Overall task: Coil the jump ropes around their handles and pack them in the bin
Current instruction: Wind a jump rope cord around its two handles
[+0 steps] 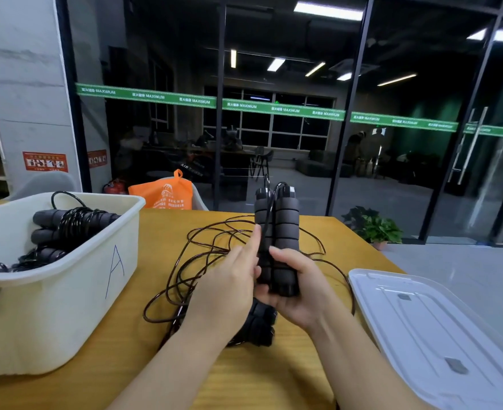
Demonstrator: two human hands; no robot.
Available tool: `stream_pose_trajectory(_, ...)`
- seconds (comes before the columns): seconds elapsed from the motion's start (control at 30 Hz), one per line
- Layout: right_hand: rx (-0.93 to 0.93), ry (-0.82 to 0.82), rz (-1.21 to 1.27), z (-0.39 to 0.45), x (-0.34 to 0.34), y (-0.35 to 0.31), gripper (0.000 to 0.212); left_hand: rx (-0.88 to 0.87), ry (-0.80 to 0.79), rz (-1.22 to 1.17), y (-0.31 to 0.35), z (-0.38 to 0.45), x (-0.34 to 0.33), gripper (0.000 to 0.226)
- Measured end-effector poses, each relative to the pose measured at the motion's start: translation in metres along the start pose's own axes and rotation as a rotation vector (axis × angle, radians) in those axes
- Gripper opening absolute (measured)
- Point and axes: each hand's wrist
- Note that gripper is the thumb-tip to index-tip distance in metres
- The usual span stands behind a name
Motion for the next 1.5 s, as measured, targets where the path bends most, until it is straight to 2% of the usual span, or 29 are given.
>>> stream_pose_trajectory(0.2, 0.089, 0.093, 0.015, 0.001, -0.005, 0.0, 0.03, -0.019, -0.095, 0.188, -0.004, 0.0, -0.003, 0.055)
stream_pose_trajectory(0.33, 0.14, 0.232, 0.082, 0.006, -0.001, 0.002, 0.034, -0.059, -0.134, 0.13, -0.002, 0.0, -0.008, 0.047)
stream_pose_trajectory(0.43, 0.169, 0.272, 0.143, 0.009, 0.007, 0.0, 0.036, -0.102, -0.168, 0.094, -0.006, 0.0, -0.009, 0.039)
stream_pose_trajectory(0.57, 0.126, 0.334, 0.006, 0.012, 0.015, 0.003, 0.013, -0.088, -0.216, 0.002, -0.013, 0.001, -0.002, 0.042)
stream_pose_trajectory(0.73, 0.152, 0.278, -0.148, 0.006, 0.019, -0.006, 0.011, 0.072, -0.275, -0.05, -0.034, 0.0, 0.019, 0.018)
stream_pose_trajectory(0.83, 0.125, 0.16, -0.385, 0.004, 0.022, -0.005, 0.018, 0.089, -0.321, 0.017, -0.043, 0.001, 0.025, 0.015)
stream_pose_trajectory(0.93, 0.075, 0.067, -0.828, 0.003, 0.022, 0.0, 0.039, 0.175, -0.387, 0.111, -0.06, 0.0, 0.028, 0.011)
stream_pose_trajectory(1.03, 0.097, -0.082, -1.297, 0.0, 0.02, 0.002, 0.017, 0.119, -0.44, 0.361, -0.052, 0.0, 0.032, 0.013)
stream_pose_trajectory(1.07, 0.126, -0.137, -1.431, -0.001, 0.019, 0.001, 0.02, 0.066, -0.524, 0.405, -0.055, 0.001, 0.031, 0.016)
stream_pose_trajectory(1.1, 0.161, -0.183, -1.554, -0.002, 0.019, 0.0, 0.027, -0.002, -0.606, 0.349, -0.062, -0.002, 0.031, 0.029)
stream_pose_trajectory(1.13, 0.192, -0.205, -1.653, -0.003, 0.02, -0.002, 0.035, -0.036, -0.743, 0.178, -0.069, 0.002, 0.025, 0.036)
stream_pose_trajectory(1.17, 0.22, -0.209, -1.73, -0.005, 0.021, -0.004, 0.042, 0.049, -0.794, 0.031, -0.067, 0.005, 0.024, 0.039)
stream_pose_trajectory(1.2, 0.259, -0.209, -1.796, -0.007, 0.022, -0.007, 0.047, 0.154, -0.86, -0.002, -0.068, 0.008, 0.02, 0.038)
stream_pose_trajectory(1.23, 0.308, -0.21, -1.864, -0.009, 0.025, -0.01, 0.051, 0.137, -0.846, 0.053, -0.073, 0.013, 0.022, 0.036)
stream_pose_trajectory(1.27, 0.372, -0.226, -1.94, -0.012, 0.026, -0.013, 0.053, 0.148, -0.74, 0.144, -0.069, 0.016, 0.025, 0.032)
stream_pose_trajectory(1.3, 0.43, -0.254, -2.017, -0.015, 0.028, -0.016, 0.054, 0.178, -0.6, 0.204, -0.063, 0.019, 0.026, 0.025)
stream_pose_trajectory(1.33, 0.475, -0.282, -2.088, -0.017, 0.03, -0.019, 0.054, 0.16, -0.379, 0.107, -0.061, 0.011, 0.028, 0.017)
stream_pose_trajectory(1.37, 0.501, -0.302, -2.154, -0.019, 0.031, -0.021, 0.055, 0.122, -0.246, 0.057, -0.056, 0.003, 0.031, 0.012)
stream_pose_trajectory(1.4, 0.518, -0.313, -2.219, -0.022, 0.03, -0.023, 0.055, 0.104, -0.191, 0.046, -0.052, -0.001, 0.034, 0.011)
stream_pose_trajectory(1.5, 0.545, -0.269, -2.381, -0.026, 0.03, -0.024, 0.056, 0.073, -0.167, 0.133, -0.04, 0.004, 0.033, 0.018)
Point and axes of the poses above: each hand's wrist, its own z-axis towards the middle knuckle, its own x-axis out of the back of the hand, y = z × x, and after that the axes turned 7 degrees about -y, right-handed
